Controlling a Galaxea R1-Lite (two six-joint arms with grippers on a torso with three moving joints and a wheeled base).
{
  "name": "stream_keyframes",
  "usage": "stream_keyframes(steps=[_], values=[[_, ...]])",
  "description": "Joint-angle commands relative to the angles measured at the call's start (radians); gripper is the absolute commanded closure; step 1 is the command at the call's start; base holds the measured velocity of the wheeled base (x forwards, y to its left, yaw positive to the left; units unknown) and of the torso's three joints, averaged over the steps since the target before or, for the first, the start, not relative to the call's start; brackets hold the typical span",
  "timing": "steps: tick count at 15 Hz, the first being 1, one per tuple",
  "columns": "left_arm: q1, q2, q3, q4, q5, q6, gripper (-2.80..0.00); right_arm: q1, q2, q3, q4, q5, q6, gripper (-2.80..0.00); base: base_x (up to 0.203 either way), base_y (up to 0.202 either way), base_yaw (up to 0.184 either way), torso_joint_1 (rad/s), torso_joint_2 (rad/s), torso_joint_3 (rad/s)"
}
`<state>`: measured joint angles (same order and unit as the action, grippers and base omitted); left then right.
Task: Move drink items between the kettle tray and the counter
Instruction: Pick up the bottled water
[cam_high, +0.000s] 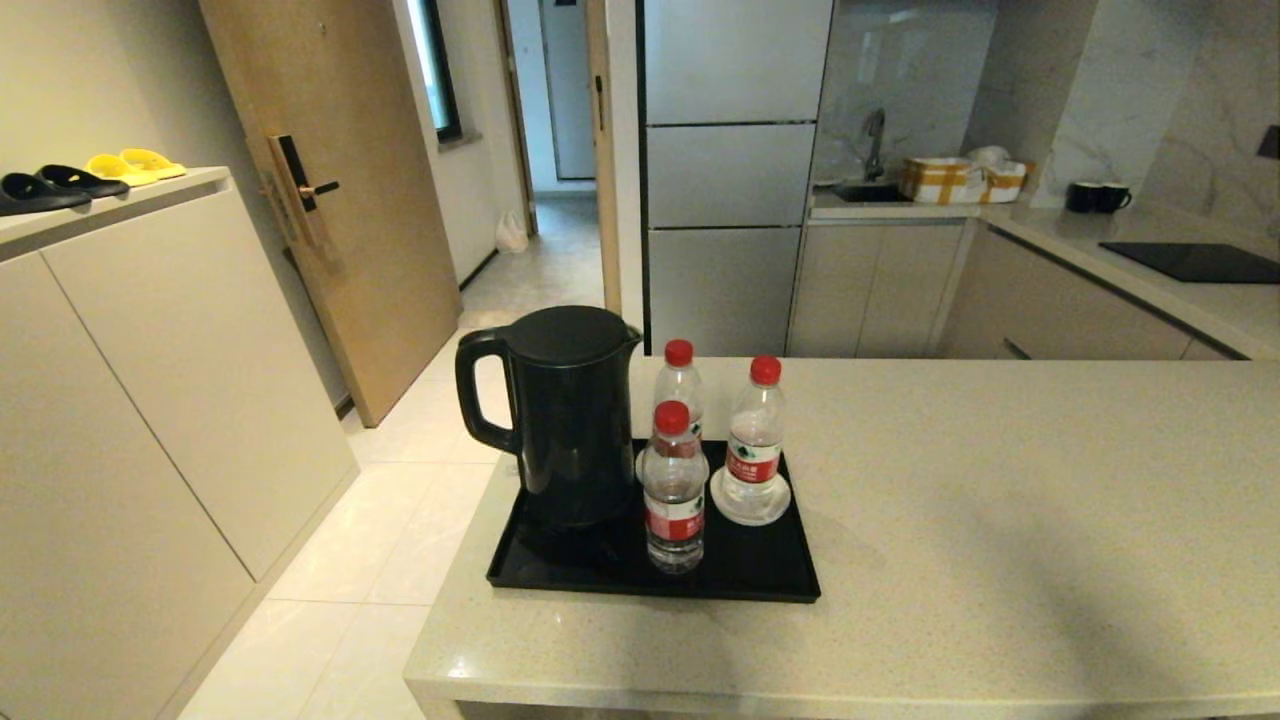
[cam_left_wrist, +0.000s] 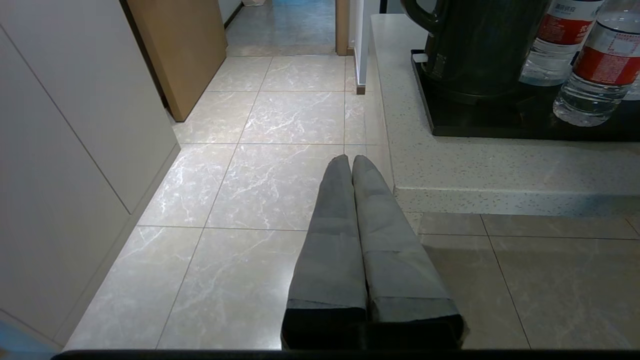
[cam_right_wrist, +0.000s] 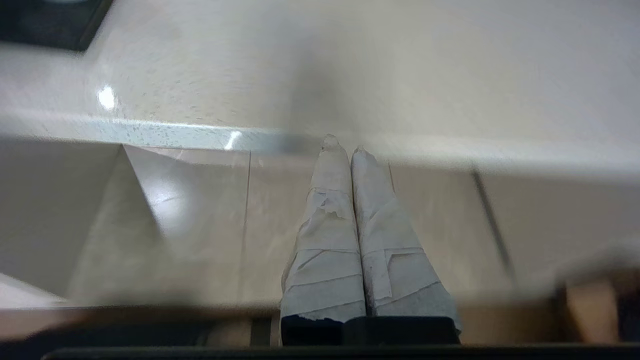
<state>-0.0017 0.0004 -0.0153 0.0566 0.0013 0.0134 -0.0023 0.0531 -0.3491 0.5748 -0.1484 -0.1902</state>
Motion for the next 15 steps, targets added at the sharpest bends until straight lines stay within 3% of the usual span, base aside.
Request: stream_keyframes(steps=[1, 2, 4, 6, 15], values=[[0.0, 0.001, 0.0, 0.0, 0.0, 0.0, 0.0, 0.001, -0.037, 0.3, -0.404, 0.069, -0.085, 0.0, 0.0, 0.0, 0.0, 0.0, 0.0, 0.0], [0.0, 0.001, 0.0, 0.0, 0.0, 0.0, 0.0, 0.001, -0.042, 0.349, -0.466, 0.102, -0.077, 0.0, 0.0, 0.0, 0.0, 0.0, 0.0, 0.0], [0.0, 0.001, 0.0, 0.0, 0.0, 0.0, 0.0, 0.001, -0.052, 0.349, -0.619, 0.174, 0.029, 0.0, 0.0, 0.0, 0.0, 0.0, 0.0, 0.0], [0.0, 0.001, 0.0, 0.0, 0.0, 0.0, 0.0, -0.001, -0.053, 0.343, -0.55, 0.167, 0.159, 0.0, 0.0, 0.0, 0.0, 0.0, 0.0, 0.0], [0.0, 0.001, 0.0, 0.0, 0.0, 0.0, 0.0, -0.001, -0.053, 0.349, -0.573, 0.161, 0.167, 0.0, 0.0, 0.0, 0.0, 0.0, 0.0, 0.0]])
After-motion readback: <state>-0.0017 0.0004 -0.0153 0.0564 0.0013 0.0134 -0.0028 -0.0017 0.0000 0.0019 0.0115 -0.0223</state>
